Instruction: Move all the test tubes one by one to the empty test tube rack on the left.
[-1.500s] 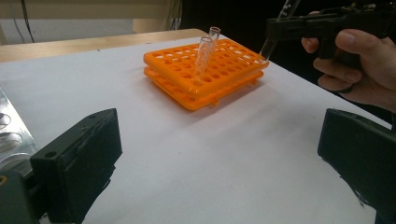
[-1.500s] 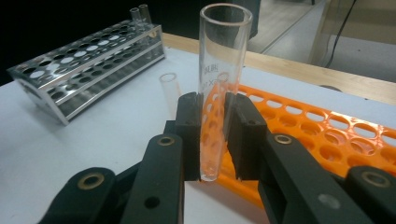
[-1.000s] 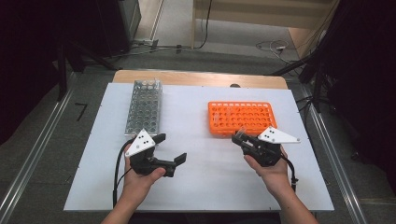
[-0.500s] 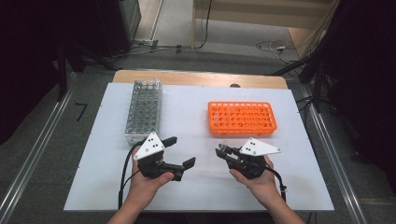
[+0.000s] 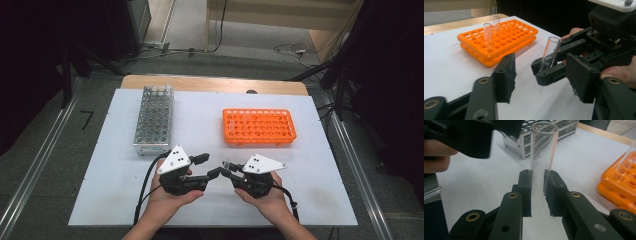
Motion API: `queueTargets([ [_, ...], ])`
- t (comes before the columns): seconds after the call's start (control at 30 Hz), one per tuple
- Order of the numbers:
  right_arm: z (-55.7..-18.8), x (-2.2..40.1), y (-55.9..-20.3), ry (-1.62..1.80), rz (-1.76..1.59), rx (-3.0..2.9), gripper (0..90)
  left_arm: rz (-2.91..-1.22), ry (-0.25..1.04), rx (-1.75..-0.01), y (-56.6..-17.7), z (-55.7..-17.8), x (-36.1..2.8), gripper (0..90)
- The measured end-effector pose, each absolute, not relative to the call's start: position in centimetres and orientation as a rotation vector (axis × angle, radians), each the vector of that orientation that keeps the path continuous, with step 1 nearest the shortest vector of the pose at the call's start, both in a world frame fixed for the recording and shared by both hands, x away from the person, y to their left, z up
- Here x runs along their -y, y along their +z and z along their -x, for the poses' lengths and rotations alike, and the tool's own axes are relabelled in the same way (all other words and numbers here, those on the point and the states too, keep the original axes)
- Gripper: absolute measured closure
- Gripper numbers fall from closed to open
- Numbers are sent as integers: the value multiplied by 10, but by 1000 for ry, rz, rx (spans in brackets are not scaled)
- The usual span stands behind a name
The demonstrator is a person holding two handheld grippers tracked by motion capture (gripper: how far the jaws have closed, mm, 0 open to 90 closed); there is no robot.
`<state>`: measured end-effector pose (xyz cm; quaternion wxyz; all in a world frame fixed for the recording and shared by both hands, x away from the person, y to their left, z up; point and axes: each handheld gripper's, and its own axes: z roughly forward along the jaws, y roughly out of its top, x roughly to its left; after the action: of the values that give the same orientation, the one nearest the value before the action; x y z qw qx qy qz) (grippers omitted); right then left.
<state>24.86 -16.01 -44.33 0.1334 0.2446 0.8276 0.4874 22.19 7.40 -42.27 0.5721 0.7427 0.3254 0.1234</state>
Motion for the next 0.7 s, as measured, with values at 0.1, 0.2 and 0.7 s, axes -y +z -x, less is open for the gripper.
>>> queueTargets([
  [0.1, -246, 156, -443, 1410, -694, -2412, 737, -1745, 285, -748, -422, -222, -70, 511],
  [0.2, -245, 152, -443, 1409, -677, -2422, 737, -1755, 282, -735, -423, -221, -67, 560],
  [0.7, -237, 142, -441, 1415, -629, -2457, 737, -1771, 297, -719, -424, -220, -59, 726],
])
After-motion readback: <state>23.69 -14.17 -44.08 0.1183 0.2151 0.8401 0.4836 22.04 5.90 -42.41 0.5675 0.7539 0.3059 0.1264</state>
